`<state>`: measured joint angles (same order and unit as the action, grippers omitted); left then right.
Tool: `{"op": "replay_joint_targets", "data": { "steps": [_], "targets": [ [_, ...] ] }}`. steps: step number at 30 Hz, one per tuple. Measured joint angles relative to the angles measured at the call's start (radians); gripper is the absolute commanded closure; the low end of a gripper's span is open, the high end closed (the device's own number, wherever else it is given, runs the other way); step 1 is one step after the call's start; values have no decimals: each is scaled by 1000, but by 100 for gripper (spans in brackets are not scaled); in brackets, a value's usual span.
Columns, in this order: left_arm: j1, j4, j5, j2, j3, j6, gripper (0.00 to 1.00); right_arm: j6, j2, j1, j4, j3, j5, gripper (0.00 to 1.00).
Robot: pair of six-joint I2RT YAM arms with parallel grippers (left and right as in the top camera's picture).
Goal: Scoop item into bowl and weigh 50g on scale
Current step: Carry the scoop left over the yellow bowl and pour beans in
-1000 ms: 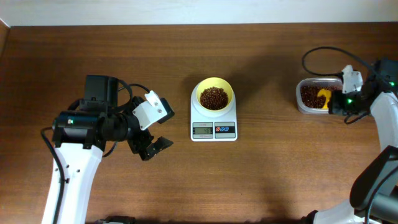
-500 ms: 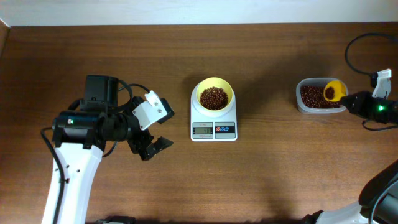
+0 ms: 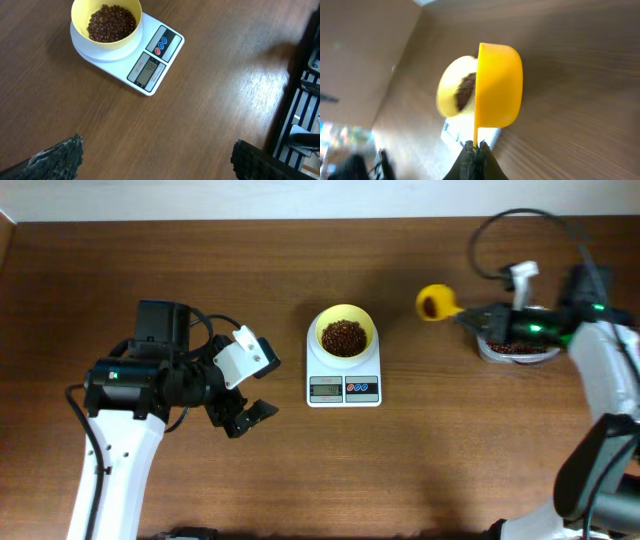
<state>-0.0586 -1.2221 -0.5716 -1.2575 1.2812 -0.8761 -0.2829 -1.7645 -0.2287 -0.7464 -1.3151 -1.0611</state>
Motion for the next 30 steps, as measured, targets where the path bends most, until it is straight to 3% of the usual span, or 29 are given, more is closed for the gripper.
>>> {"op": "replay_joint_targets", "data": {
  "steps": [10, 16, 30],
  "targets": [
    [0, 0, 0, 0, 0, 0, 1, -62, 0, 254, 76, 0, -7, 96],
    [0, 0, 0, 0, 0, 0, 1, -188, 19, 297, 154, 0, 52, 96],
    [0, 0, 0, 0, 0, 0, 1, -240, 38, 350, 246, 0, 208, 96]
  ]
}}
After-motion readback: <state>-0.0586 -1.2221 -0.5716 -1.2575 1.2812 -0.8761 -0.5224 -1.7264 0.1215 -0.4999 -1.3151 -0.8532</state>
